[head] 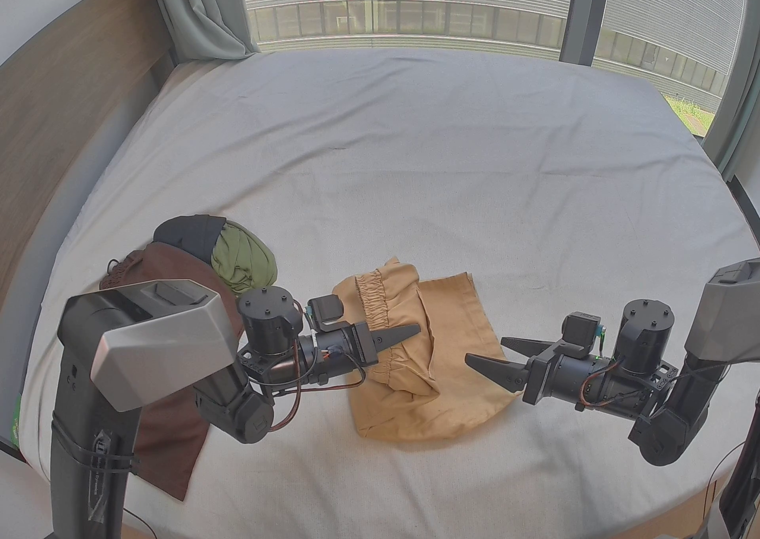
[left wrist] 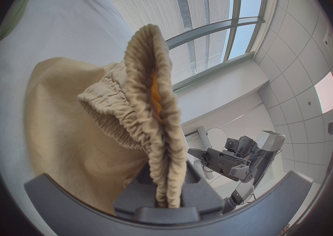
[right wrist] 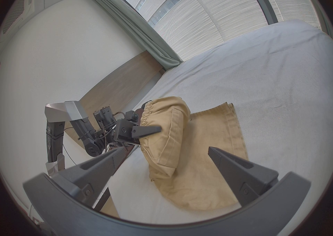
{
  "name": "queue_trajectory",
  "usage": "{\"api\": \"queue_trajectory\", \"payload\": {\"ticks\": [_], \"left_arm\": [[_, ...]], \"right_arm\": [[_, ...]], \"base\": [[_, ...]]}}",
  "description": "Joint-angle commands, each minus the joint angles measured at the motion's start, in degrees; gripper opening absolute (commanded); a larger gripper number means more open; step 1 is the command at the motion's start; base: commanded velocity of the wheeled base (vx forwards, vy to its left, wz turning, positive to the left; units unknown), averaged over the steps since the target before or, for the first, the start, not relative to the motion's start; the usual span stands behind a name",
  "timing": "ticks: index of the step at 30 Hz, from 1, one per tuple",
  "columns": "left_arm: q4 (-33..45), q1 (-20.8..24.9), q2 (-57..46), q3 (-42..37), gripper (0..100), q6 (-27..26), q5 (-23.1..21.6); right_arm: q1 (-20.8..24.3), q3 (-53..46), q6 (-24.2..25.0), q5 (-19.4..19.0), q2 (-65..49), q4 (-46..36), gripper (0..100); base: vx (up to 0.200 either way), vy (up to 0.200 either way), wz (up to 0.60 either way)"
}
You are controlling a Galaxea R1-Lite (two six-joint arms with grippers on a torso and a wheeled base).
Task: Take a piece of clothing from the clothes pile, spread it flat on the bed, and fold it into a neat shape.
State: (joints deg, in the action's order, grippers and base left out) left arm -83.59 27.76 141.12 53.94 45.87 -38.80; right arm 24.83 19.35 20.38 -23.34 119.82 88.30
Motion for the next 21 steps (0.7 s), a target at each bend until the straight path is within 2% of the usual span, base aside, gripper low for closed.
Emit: {"api": "queue_trajectory", "payload": {"ticks": [1,18,19,21], "left_arm": [[0.09,0.45,1.35,0.90,0,0.09,-0.05],[1.24,0.81,1.88,0.72,0,0.09,0.13],[1.24,0.81,2.14,0.81,100,0.09,0.13],[1.24,0.81,2.32,0.99,100,0.09,0.13]], "right_arm": [[0.04,-0.01,0.01,-0.03,0.15,0.03,100],[0.04,-0.01,0.01,-0.03,0.15,0.03,100],[-0.05,-0.01,0.01,-0.03,0.15,0.03,100],[-0.05,-0.01,0.01,-0.03,0.15,0.03,100]], "base": [[0.000,0.000,0.00],[0.000,0.000,0.00],[0.000,0.000,0.00],[0.000,0.000,0.00]]}}
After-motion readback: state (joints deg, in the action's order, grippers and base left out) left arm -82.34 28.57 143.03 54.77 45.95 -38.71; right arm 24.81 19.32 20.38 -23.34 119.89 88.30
